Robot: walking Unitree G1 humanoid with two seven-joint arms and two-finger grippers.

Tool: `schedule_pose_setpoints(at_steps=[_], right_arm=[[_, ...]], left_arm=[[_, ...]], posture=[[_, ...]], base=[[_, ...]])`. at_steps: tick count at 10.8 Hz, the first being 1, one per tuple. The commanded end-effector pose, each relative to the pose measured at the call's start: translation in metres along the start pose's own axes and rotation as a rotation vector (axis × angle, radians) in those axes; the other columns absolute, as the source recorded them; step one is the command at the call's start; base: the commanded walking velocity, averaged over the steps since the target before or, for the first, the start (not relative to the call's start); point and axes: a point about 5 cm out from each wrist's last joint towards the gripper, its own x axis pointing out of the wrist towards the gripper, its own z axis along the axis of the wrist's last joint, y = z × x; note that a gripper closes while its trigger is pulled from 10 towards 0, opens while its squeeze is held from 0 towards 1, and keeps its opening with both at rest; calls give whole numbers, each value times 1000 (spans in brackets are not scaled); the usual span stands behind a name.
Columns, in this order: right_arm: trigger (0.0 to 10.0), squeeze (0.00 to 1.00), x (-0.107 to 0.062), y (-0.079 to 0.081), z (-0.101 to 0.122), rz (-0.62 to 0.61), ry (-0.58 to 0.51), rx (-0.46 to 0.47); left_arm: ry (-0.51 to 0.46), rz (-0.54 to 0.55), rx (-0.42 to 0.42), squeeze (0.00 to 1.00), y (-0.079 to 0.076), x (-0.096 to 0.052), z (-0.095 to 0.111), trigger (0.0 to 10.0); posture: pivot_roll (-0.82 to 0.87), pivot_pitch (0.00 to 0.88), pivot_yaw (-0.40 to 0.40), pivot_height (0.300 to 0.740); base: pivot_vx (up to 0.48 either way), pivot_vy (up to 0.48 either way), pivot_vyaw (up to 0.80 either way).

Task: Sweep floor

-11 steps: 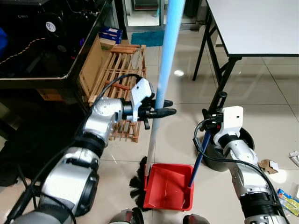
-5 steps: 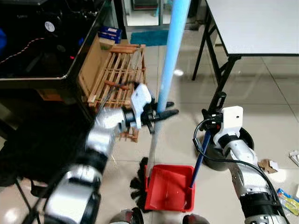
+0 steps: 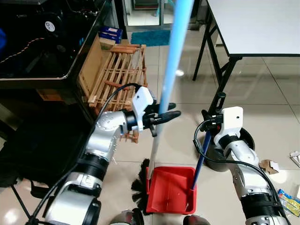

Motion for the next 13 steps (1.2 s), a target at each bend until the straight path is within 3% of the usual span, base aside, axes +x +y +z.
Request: schedule_pose_setpoints(at_steps=[1, 6, 7, 8, 11, 12, 13], right_arm=[[10000, 0, 3, 5, 8, 29, -34, 25], [10000, 0, 5, 13, 14, 103, -46, 55], [10000, 0, 5, 14, 16, 111, -50, 55], [10000, 0, 5, 14, 15, 113, -49, 55], [10000, 0, 4, 14, 15, 120, -42, 55], [10000, 0, 4, 14, 15, 121, -40, 56], [10000, 0, 4, 15, 14, 123, -39, 57]], left_arm=[[-10, -2, -61, 0, -6, 2, -7, 10000], [-18, 13, -86, 0, -11, 5, -8, 10000], [-17, 13, -87, 188, -10, 5, -8, 10000], [-17, 18, -93, 1000, -10, 5, -8, 10000], [-13, 21, -92, 996, -11, 5, -9, 10000], [-13, 23, -91, 925, -11, 5, -9, 10000], [-12, 27, -92, 114, -11, 5, -9, 10000]], posture=[[-225, 118, 84, 740], [-231, 119, 74, 740], [-232, 119, 73, 740], [-232, 118, 72, 740], [-233, 119, 71, 740], [-233, 119, 70, 740], [-232, 119, 71, 740]], base=[[0, 0, 0], [0, 0, 0], [0, 0, 0], [0, 0, 0], [0, 0, 0], [0, 0, 0], [0, 0, 0]])
